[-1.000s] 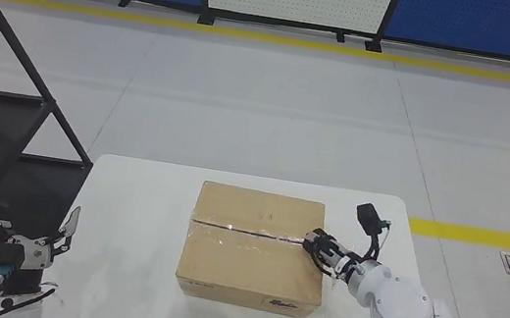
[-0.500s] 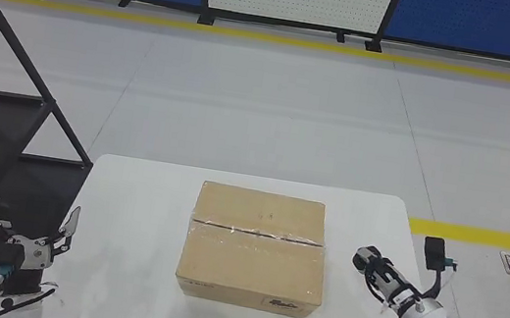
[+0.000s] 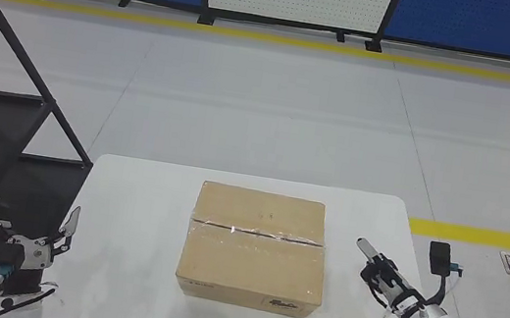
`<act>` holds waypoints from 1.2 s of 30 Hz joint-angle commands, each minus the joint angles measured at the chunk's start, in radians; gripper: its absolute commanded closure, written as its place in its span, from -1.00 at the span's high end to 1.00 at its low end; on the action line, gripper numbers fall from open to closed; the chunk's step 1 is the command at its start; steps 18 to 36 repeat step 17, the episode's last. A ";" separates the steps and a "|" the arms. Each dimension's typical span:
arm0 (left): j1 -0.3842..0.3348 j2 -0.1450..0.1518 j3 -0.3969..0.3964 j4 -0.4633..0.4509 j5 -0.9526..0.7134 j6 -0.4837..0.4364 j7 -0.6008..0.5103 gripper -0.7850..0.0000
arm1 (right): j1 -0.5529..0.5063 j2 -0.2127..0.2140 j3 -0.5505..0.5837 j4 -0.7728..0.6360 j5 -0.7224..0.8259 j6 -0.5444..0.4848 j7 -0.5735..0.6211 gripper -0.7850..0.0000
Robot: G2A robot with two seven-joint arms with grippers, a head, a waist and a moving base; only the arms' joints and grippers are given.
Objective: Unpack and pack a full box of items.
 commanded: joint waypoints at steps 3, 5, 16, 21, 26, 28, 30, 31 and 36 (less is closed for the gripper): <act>0.000 0.000 0.000 0.000 0.000 0.000 0.000 1.00 | 0.000 0.000 0.000 0.000 0.000 0.000 0.000 0.94; 0.000 0.000 0.000 0.000 0.000 0.000 0.000 1.00 | 0.000 0.000 0.000 0.000 0.000 0.000 0.000 0.99; 0.000 0.000 0.000 0.000 0.000 0.000 0.000 1.00 | 0.000 0.000 0.000 0.000 0.000 0.000 0.000 1.00; 0.000 0.000 0.000 0.000 0.000 0.000 0.000 1.00 | 0.000 0.000 0.000 0.000 0.000 0.000 0.000 1.00; 0.000 0.000 0.000 0.000 0.000 0.000 0.000 1.00 | 0.000 0.000 0.000 0.000 0.000 0.000 0.000 1.00; 0.000 0.000 0.000 0.000 0.000 0.000 0.000 1.00 | 0.000 0.000 0.000 0.000 0.000 0.000 0.000 1.00; 0.000 0.000 0.000 0.000 0.000 0.000 0.000 1.00 | 0.000 0.000 0.000 0.000 0.000 0.000 0.000 1.00; 0.000 0.000 0.000 0.000 0.000 0.000 0.000 1.00 | 0.000 0.000 0.000 0.000 0.000 0.000 0.000 1.00; 0.000 0.000 0.000 0.000 0.000 0.000 0.000 1.00 | 0.000 0.000 0.000 0.000 0.000 0.000 0.000 1.00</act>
